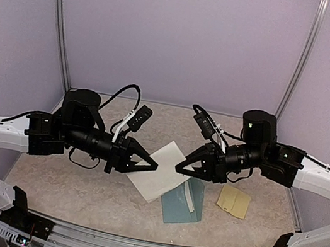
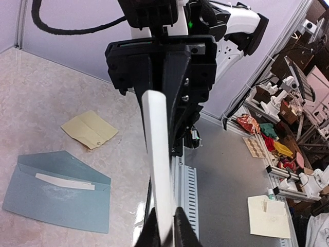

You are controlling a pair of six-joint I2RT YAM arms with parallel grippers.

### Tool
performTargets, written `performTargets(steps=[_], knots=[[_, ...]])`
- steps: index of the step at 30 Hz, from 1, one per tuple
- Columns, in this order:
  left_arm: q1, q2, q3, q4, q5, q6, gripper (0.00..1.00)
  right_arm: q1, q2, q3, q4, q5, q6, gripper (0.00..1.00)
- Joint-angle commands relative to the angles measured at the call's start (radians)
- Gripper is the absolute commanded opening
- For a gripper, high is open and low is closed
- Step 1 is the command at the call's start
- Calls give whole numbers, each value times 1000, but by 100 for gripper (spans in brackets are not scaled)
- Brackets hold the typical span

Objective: Place the letter into the envelope and seal it

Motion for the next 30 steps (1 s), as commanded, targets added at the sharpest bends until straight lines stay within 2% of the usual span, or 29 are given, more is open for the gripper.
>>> performTargets(steps=[1,2,4,9,13,14,16,20,21,22,23,25,27,28,30], knots=[[12,-17,-11,11,14,-7,21,7,-10,8,1,17,-17,0],[15,-18,-12,3,13,-6,28,8,-13,8,-6,32,-24,0],[22,-26,-19,-12,10,-6,32,7,-20,13,-25,45,-33,0],[35,-63,-45,-28,21,-16,30,7,-26,20,-48,52,-44,0],[37,-76,-56,-36,32,-18,21,8,-22,26,-51,54,-46,0],[38,-77,-57,-35,34,-18,17,7,-22,27,-52,55,-48,0],[38,-77,-62,-35,40,-17,0,7,-21,29,-56,60,-48,0],[39,-80,-64,-42,35,-9,0,7,-26,31,-60,71,-48,0],[40,-80,-62,-62,31,-9,11,8,-30,33,-63,74,-48,0],[41,-80,-62,-74,25,-9,28,8,-31,34,-66,78,-50,0],[42,-81,-62,-81,23,-9,34,8,-34,35,-69,81,-50,0],[48,-85,-65,-92,19,-8,37,8,-40,36,-74,86,-51,0],[52,-93,-71,-98,15,-8,32,8,-44,38,-77,89,-52,0],[55,-96,-76,-99,14,-8,23,8,-46,38,-77,89,-51,0],[57,-104,-81,-104,11,-6,0,8,-50,39,-79,92,-51,0]])
